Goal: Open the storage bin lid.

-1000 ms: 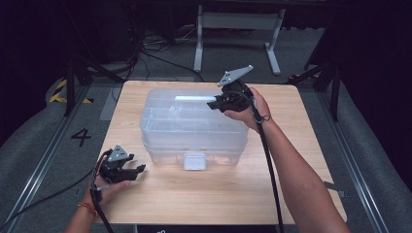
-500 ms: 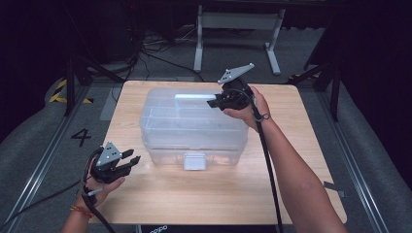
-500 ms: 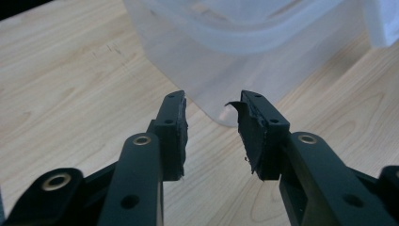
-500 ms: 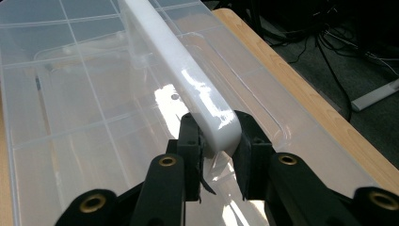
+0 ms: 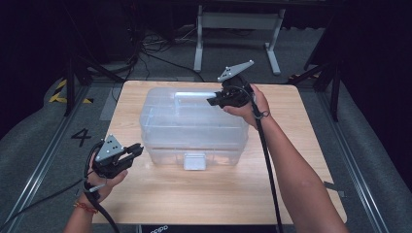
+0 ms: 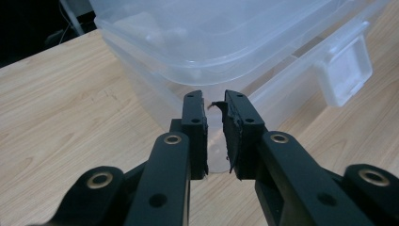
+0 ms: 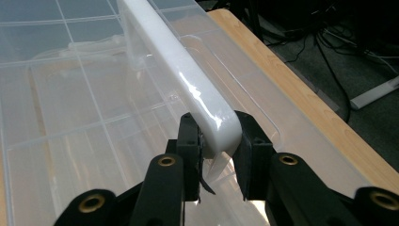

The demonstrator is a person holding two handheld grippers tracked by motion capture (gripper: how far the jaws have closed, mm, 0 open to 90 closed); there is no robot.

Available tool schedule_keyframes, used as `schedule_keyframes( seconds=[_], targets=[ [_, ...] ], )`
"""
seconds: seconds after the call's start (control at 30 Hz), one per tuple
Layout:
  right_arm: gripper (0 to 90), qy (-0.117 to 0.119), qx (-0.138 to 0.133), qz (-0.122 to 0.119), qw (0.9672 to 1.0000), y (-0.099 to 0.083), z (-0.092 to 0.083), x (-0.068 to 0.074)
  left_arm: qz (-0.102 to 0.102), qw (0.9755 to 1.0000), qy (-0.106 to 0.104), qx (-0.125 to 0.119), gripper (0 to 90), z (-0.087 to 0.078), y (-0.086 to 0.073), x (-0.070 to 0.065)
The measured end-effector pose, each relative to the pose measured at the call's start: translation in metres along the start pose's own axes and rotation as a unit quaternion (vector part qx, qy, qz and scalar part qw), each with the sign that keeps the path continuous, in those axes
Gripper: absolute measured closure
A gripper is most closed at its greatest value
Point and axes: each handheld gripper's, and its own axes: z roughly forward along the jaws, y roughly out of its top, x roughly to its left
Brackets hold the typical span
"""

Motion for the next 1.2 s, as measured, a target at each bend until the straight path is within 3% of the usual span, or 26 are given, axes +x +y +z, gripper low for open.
schedule_keyframes(
  seconds=[0.23, 0.33, 0.57, 0.77, 0.9, 1.2],
  targets=[
    [73.9, -0.001, 0.0, 0.003, 1.0, 0.003, 0.0, -0.003, 0.0, 0.9998, -0.016, -0.008, 87.5, 0.005, 0.006, 0.001],
    [73.8, -0.005, 0.004, 0.005, 1.0, 0.005, 0.0, -0.003, 0.003, 0.9991, -0.032, -0.026, 89.6, 0.006, 0.009, 0.0],
    [73.4, -0.011, 0.009, -0.002, 0.9999, 0.006, 0.0, -0.001, 0.005, 0.9988, -0.025, -0.041, 89.9, 0.005, 0.012, -0.004],
    [73.3, -0.012, 0.005, -0.005, 0.9999, 0.005, 0.0, 0.0, -0.005, 0.9978, -0.028, -0.061, 89.9, 0.002, 0.013, -0.003],
    [73.4, -0.013, 0.005, -0.009, 0.9999, 0.003, 0.0, 0.001, 0.013, 0.9989, -0.011, -0.044, 89.9, 0.001, 0.012, -0.004],
    [73.3, -0.015, 0.001, 0.002, 0.9999, 0.005, 0.0, -0.001, 0.001, 0.9999, -0.008, -0.015, 89.9, 0.01, 0.001, 0.004]
  ],
)
